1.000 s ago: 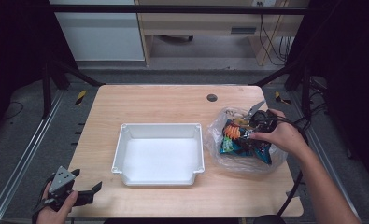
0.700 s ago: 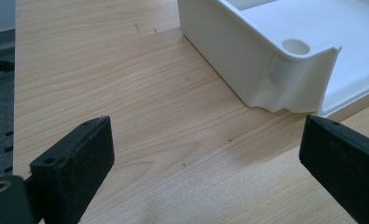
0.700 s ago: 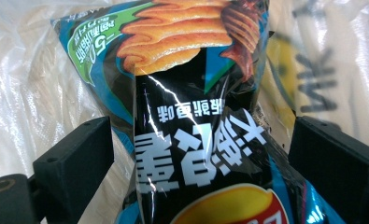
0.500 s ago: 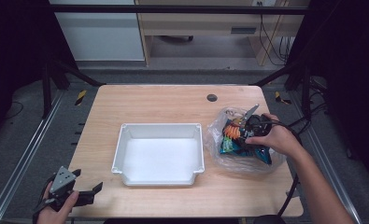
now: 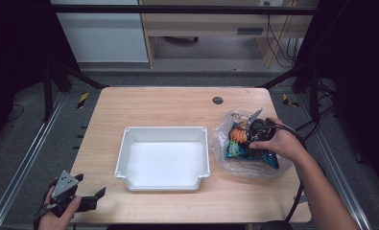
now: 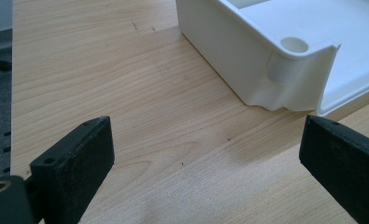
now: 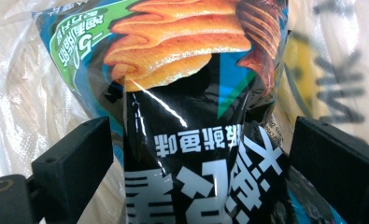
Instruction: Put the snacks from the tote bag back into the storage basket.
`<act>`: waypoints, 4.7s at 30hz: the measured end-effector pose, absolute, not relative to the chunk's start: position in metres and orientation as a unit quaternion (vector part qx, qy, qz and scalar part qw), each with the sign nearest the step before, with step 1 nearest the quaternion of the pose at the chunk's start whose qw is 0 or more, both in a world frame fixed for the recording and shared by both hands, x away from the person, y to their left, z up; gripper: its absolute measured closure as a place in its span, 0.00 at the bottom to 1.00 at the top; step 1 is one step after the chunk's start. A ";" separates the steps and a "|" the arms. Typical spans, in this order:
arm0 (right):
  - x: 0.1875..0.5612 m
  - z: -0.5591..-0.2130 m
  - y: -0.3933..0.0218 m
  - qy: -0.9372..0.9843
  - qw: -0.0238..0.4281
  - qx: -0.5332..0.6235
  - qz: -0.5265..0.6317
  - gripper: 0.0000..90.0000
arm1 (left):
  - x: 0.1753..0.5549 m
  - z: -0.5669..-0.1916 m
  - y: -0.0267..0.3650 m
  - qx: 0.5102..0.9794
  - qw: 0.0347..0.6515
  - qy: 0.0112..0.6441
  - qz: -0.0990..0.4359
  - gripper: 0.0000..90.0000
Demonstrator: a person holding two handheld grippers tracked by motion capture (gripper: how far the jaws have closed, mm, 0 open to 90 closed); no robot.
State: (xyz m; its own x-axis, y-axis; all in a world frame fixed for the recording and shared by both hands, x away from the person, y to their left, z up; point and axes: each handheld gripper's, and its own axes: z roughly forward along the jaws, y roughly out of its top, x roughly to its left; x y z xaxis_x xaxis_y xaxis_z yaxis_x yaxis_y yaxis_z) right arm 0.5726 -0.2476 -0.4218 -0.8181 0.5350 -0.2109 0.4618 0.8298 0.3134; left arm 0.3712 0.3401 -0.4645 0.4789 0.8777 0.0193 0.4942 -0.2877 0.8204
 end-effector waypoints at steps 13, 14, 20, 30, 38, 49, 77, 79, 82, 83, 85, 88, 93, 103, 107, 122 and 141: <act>0.580 -0.431 -0.249 0.948 0.141 0.261 0.114 0.06 | 0.371 -0.465 0.339 0.770 0.389 0.444 0.242 0.03; 0.580 -0.432 -0.249 0.948 0.140 0.262 0.113 0.06 | 0.371 -0.465 0.339 0.770 0.389 0.444 0.242 0.03; 0.578 -0.438 -0.249 0.952 0.136 0.253 0.104 0.06 | 0.371 -0.466 0.338 0.771 0.389 0.443 0.240 0.03; 0.576 -0.442 -0.249 0.953 0.138 0.248 0.103 0.12 | 0.371 -0.466 0.337 0.773 0.388 0.441 0.238 0.04; 0.571 -0.438 -0.252 0.955 0.146 0.235 0.111 0.27 | 0.371 -0.465 0.336 0.775 0.386 0.440 0.238 0.04; 0.566 -0.428 -0.262 0.956 0.156 0.216 0.123 0.40 | 0.371 -0.465 0.335 0.779 0.383 0.437 0.237 0.04; 0.552 -0.405 -0.277 0.945 0.190 0.209 0.165 0.42 | 0.371 -0.465 0.335 0.779 0.384 0.436 0.237 0.04; 0.552 -0.403 -0.277 0.943 0.195 0.210 0.170 0.42 | 0.371 -0.465 0.335 0.779 0.383 0.436 0.236 0.04; 0.552 -0.400 -0.277 0.941 0.199 0.211 0.175 0.42 | 0.371 -0.465 0.335 0.779 0.384 0.436 0.236 0.04; 0.552 -0.398 -0.277 0.941 0.199 0.211 0.175 0.42 | 0.371 -0.465 0.335 0.778 0.384 0.436 0.237 0.04; 0.552 -0.395 -0.277 0.939 0.202 0.211 0.179 0.42 | 0.371 -0.465 0.335 0.779 0.384 0.435 0.237 0.04; 0.551 -0.389 -0.277 0.938 0.206 0.211 0.184 0.42 | 0.371 -0.465 0.335 0.779 0.384 0.435 0.237 0.04; 0.550 -0.382 -0.280 0.935 0.214 0.215 0.186 0.42 | 0.371 -0.465 0.335 0.779 0.384 0.435 0.237 0.04; 0.547 -0.369 -0.288 0.927 0.221 0.231 0.198 0.43 | 0.371 -0.465 0.335 0.780 0.384 0.435 0.237 0.04; 0.545 -0.365 -0.288 0.926 0.224 0.228 0.201 0.43 | 0.371 -0.465 0.335 0.780 0.384 0.436 0.235 0.04; 0.535 -0.343 -0.277 0.916 0.240 0.228 0.228 0.43 | 0.371 -0.465 0.335 0.779 0.384 0.436 0.236 0.04; 0.527 -0.321 -0.259 0.909 0.251 0.216 0.253 0.44 | 0.371 -0.465 0.336 0.779 0.383 0.435 0.239 0.04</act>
State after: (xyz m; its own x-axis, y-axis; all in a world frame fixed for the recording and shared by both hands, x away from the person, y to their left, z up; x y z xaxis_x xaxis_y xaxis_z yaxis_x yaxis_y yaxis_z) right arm 0.5268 -0.2586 -0.3210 -0.7807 0.5203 -0.3462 0.2669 0.7784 0.5682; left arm 0.3707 0.3356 -0.4648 0.5085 0.8602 0.0388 0.4944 -0.3285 0.8048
